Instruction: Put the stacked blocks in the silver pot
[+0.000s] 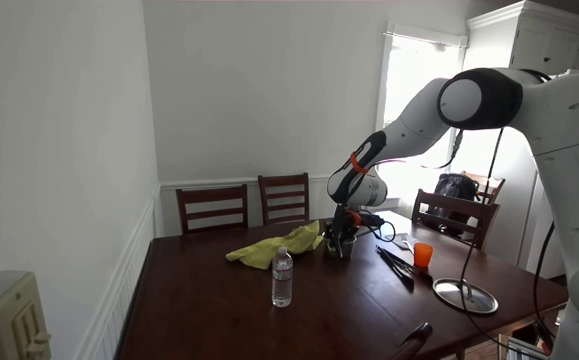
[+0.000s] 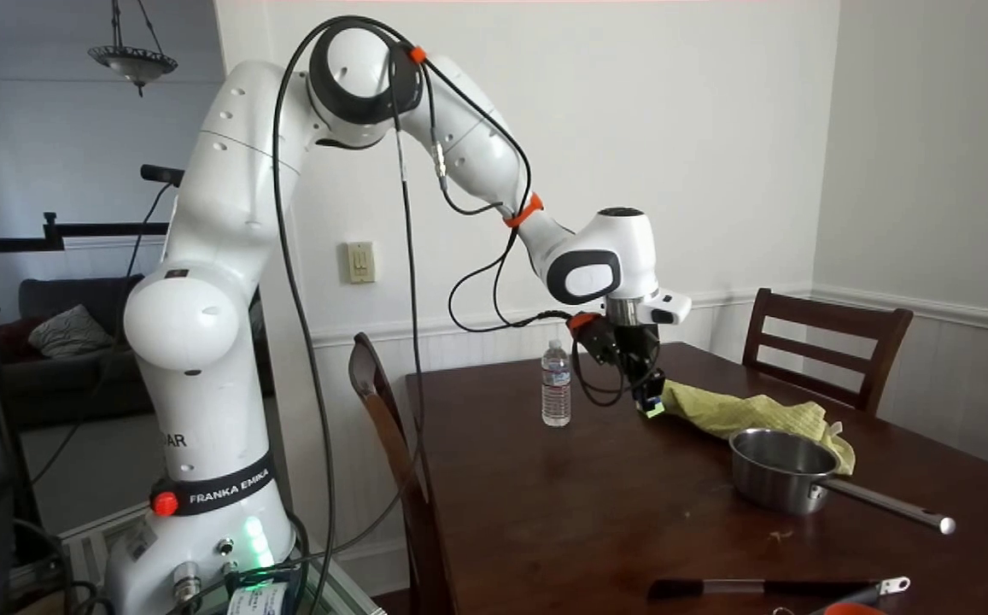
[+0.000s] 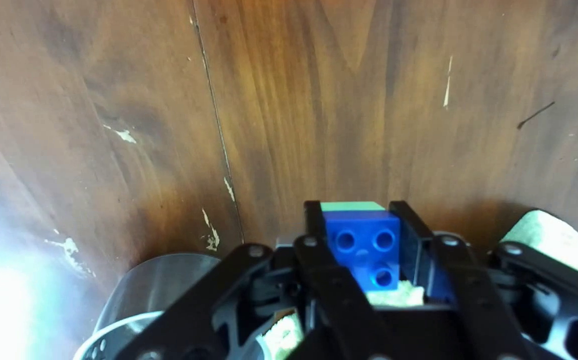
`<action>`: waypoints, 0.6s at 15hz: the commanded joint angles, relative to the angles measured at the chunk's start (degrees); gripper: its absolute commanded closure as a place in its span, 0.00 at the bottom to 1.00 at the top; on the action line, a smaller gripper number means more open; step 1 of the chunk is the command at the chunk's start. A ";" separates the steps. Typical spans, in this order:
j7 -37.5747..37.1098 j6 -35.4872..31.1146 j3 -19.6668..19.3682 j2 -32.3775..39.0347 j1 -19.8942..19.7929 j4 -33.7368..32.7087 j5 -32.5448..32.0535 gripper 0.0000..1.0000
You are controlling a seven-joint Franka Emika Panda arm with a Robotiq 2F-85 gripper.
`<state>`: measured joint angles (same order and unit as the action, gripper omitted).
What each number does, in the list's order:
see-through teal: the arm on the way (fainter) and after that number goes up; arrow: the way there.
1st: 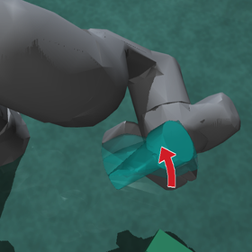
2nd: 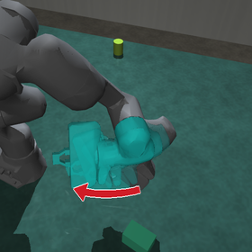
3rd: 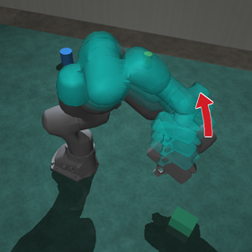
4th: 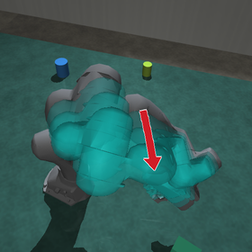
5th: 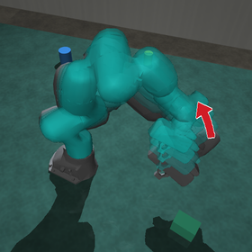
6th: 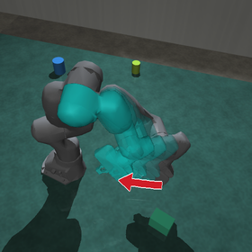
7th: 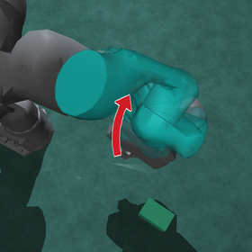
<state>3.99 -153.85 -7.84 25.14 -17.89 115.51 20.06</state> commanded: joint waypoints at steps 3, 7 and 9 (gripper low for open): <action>0.25 -5.09 2.40 2.10 -5.91 -7.61 5.74 0.88; -2.98 -2.77 2.20 6.20 -9.85 -15.75 9.86 0.88; -6.08 -1.85 0.72 9.69 -10.65 -19.42 9.38 0.88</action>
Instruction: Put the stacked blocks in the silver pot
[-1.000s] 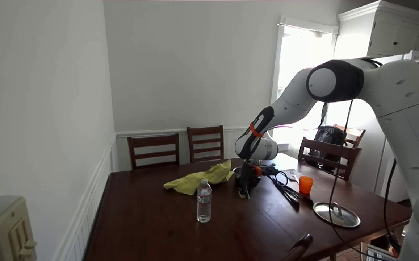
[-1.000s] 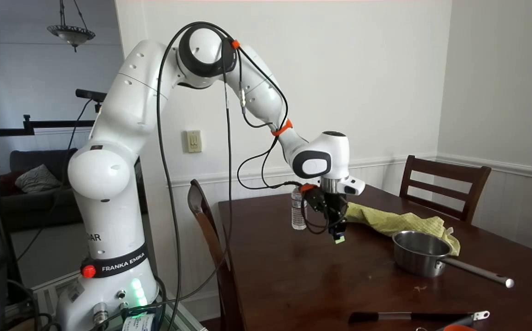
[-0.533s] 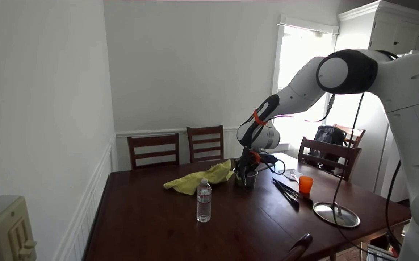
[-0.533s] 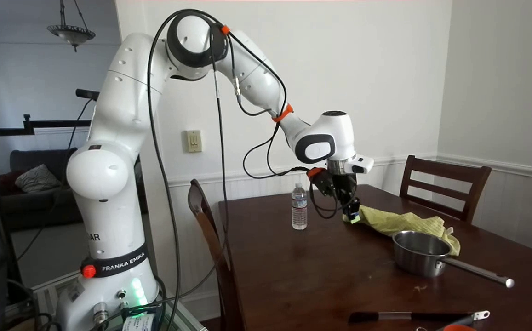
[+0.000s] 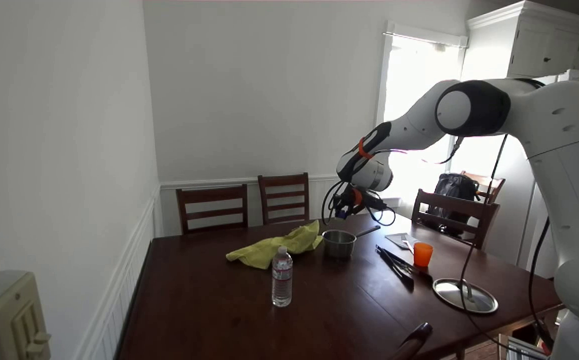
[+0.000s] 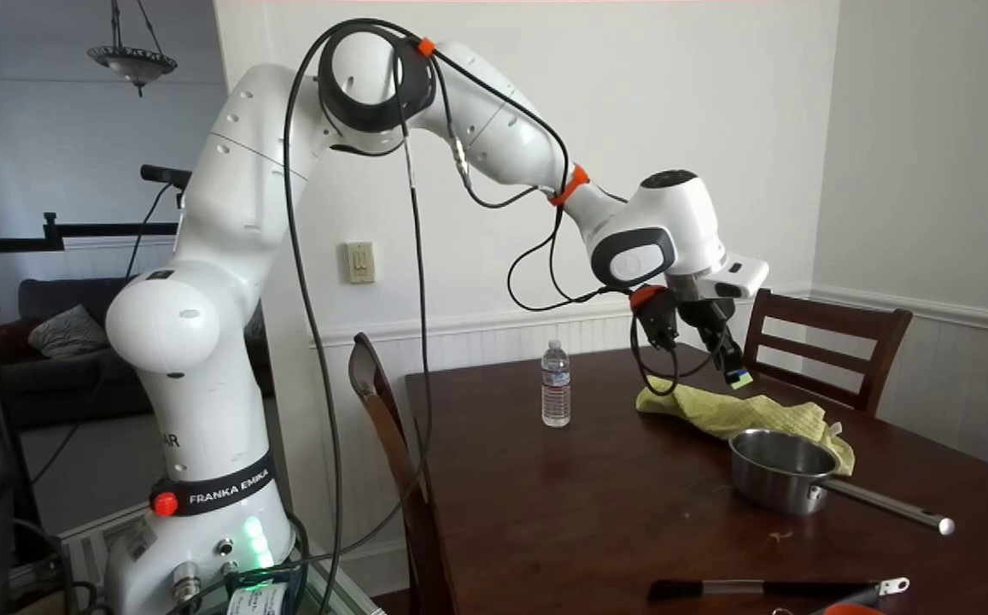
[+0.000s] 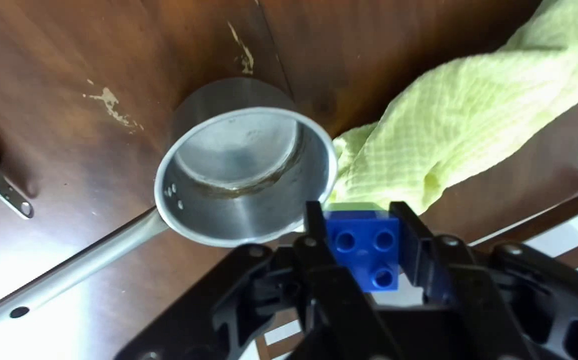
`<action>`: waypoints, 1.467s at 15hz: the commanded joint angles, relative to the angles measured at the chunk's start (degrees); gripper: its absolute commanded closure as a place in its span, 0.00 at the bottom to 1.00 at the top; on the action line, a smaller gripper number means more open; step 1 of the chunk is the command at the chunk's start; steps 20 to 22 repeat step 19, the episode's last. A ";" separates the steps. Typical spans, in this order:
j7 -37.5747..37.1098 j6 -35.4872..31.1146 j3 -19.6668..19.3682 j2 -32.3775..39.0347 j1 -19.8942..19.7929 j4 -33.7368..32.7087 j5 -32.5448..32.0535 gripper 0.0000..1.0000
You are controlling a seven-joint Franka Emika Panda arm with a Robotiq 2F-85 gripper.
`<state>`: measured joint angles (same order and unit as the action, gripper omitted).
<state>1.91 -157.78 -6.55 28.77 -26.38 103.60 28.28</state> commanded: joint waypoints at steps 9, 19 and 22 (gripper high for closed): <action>-6.32 13.24 3.90 17.36 -10.20 -22.61 3.42 0.37; -5.57 22.72 3.08 14.44 -7.13 -20.72 1.93 0.00; -5.57 22.72 3.08 14.44 -7.13 -20.72 1.93 0.00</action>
